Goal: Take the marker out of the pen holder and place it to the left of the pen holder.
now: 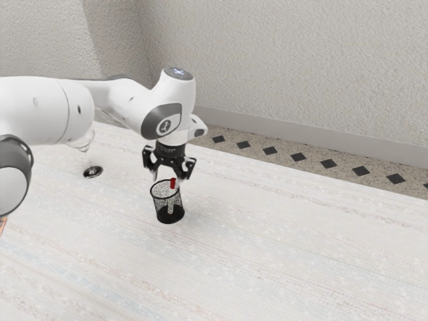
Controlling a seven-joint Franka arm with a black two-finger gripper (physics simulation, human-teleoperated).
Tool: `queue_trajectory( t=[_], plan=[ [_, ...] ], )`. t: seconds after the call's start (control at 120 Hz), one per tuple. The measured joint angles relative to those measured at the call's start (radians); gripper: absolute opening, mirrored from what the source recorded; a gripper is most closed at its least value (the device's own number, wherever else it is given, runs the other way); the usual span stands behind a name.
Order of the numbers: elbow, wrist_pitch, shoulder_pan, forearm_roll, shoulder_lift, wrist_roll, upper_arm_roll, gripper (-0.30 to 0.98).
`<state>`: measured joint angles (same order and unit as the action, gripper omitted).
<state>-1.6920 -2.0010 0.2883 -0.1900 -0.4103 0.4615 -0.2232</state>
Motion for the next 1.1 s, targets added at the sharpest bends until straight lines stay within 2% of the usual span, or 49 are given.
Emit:
queue_trajectory(
  t=[0.3, 0.85, 1.1],
  plan=[
    [-0.005, 0.014, 0.003, 0.027, -0.008, 0.071, 0.000, 0.37],
    [0.004, 0.009, 0.015, 0.051, -0.009, 0.130, 0.000, 0.01],
    [0.003, 0.012, 0.014, 0.043, -0.001, 0.148, 0.000, -0.06]
  ],
)
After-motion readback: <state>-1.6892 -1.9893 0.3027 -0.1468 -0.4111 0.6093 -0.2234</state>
